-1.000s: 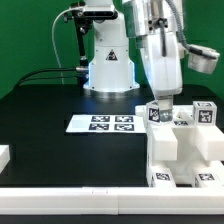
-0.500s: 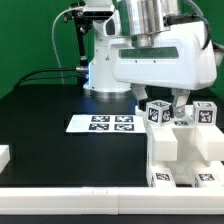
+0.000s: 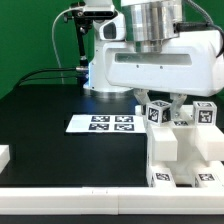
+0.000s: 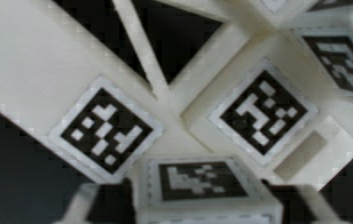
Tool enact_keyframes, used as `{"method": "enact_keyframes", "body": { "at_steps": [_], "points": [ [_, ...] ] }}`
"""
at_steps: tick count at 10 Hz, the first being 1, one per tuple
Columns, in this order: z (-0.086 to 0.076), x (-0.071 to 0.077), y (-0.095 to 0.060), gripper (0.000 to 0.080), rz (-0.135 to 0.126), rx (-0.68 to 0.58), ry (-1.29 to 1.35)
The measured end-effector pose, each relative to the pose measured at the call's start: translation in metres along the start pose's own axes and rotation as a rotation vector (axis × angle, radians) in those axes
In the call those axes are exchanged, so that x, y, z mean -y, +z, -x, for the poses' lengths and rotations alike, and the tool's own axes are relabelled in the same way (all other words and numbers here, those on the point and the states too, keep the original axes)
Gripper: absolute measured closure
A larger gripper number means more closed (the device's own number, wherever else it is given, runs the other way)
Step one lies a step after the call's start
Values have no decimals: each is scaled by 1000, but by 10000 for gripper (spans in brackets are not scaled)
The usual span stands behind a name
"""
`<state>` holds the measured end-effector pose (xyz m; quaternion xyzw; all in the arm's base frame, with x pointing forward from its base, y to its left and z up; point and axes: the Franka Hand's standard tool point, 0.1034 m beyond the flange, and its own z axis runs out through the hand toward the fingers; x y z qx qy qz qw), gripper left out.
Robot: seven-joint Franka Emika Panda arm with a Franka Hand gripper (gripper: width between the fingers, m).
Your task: Assemble chair
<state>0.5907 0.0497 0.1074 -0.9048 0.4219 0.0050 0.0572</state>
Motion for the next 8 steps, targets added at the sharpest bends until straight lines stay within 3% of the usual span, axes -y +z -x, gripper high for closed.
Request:
{"method": "enact_keyframes", "body": {
  "at_steps": [1, 3, 6, 8],
  "points": [
    [0, 0, 0, 537, -2, 2, 107],
    [1, 2, 0, 537, -5, 0, 350],
    [-1, 1, 1, 537, -44, -49, 829],
    [-1, 1, 1, 536, -52, -54, 909]
  ]
}}
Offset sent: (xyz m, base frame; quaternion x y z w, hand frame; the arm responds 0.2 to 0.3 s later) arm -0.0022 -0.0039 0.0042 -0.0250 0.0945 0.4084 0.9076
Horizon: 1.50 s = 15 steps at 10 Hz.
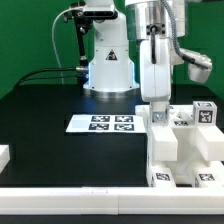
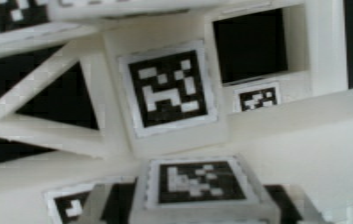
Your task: Assemble chair
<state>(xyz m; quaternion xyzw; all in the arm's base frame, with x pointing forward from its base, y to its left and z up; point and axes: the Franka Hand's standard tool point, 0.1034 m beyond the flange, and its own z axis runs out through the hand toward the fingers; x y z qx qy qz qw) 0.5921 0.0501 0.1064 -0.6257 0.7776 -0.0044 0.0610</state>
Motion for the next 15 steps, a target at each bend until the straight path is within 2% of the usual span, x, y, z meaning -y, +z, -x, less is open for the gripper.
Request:
{"method": "enact_keyframes", "body": {
  "at_steps": [2, 3, 4, 5, 6, 7, 10, 11, 12, 13, 15],
  "points": [
    [0, 0, 0, 535, 0, 4, -17],
    [0, 0, 0, 434, 3, 4, -104],
    [0, -1, -2, 282, 24, 14, -319],
    [-1, 1, -4, 282, 28, 20, -505],
    [-1, 1, -4, 191, 32, 24, -603],
    [-1, 1, -3, 161, 30, 23, -654],
    [-1, 1, -3, 152, 30, 22, -896],
    [0, 1, -4, 152, 42, -5, -1109],
    [1, 2, -1, 152, 17, -28, -1286],
    [2, -1, 2, 152, 8, -40, -1328],
    [2, -2, 3, 152, 10, -35, -1282]
  ]
}}
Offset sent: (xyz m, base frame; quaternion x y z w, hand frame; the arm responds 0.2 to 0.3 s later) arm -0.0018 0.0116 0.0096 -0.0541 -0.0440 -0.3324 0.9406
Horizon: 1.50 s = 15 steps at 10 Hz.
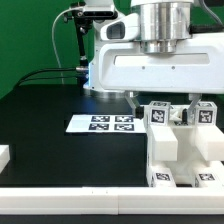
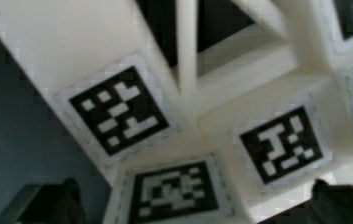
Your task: Assemble chair
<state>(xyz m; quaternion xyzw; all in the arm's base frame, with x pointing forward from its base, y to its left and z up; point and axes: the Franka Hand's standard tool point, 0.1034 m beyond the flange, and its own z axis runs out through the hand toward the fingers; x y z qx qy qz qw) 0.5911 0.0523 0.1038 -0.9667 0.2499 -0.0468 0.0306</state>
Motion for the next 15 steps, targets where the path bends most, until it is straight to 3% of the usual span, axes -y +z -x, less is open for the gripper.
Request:
{"method": "enact_keyframes", "body": {
  "at_steps": [3, 4, 7, 10, 15],
  "points": [
    [0, -2, 0, 152, 4, 6, 219],
    [-1, -3, -1, 537, 11, 20, 297],
    [-2, -5, -1, 537, 32, 49, 632],
    [-3, 0, 0, 537, 10, 44, 1132],
    [-2, -1, 1, 535, 7, 44, 1367]
  ]
}}
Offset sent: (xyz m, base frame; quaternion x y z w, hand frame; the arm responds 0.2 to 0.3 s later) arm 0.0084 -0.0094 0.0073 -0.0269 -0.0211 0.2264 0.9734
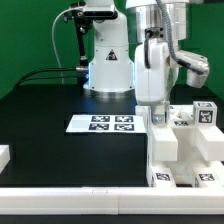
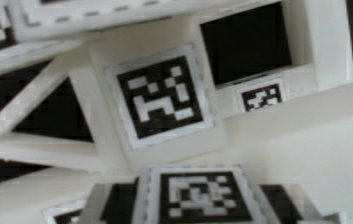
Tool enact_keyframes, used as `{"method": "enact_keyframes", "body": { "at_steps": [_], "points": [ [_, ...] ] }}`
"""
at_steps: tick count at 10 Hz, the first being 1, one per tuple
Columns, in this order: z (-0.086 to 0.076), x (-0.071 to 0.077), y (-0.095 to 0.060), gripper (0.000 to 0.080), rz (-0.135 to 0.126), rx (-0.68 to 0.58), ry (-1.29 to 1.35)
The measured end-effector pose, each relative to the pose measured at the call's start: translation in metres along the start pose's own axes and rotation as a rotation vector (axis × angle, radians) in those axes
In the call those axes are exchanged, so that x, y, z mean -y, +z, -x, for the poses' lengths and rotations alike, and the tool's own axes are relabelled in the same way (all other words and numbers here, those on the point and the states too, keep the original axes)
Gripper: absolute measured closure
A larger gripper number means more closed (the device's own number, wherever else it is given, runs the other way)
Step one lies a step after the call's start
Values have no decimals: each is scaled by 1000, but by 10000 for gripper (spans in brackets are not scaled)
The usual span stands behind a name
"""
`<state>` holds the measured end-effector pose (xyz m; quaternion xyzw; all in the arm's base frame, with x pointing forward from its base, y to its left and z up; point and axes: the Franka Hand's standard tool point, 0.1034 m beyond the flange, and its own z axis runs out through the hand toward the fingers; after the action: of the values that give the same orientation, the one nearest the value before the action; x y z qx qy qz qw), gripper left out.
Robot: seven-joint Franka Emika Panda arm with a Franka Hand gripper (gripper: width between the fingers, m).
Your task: Assemble chair
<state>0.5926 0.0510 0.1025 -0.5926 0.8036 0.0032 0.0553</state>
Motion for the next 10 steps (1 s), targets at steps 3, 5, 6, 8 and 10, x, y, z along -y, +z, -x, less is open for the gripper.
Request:
{"method": "enact_keyframes", "body": {
  "at_steps": [3, 5, 6, 8, 10],
  "points": [
    [0, 0, -1, 187, 10, 2, -214],
    [-3, 8, -7, 158, 34, 20, -652],
    [-3, 8, -6, 158, 30, 16, -676],
    [-3, 8, -6, 151, 30, 18, -813],
    [0, 7, -8, 150, 34, 4, -1174]
  ]
}}
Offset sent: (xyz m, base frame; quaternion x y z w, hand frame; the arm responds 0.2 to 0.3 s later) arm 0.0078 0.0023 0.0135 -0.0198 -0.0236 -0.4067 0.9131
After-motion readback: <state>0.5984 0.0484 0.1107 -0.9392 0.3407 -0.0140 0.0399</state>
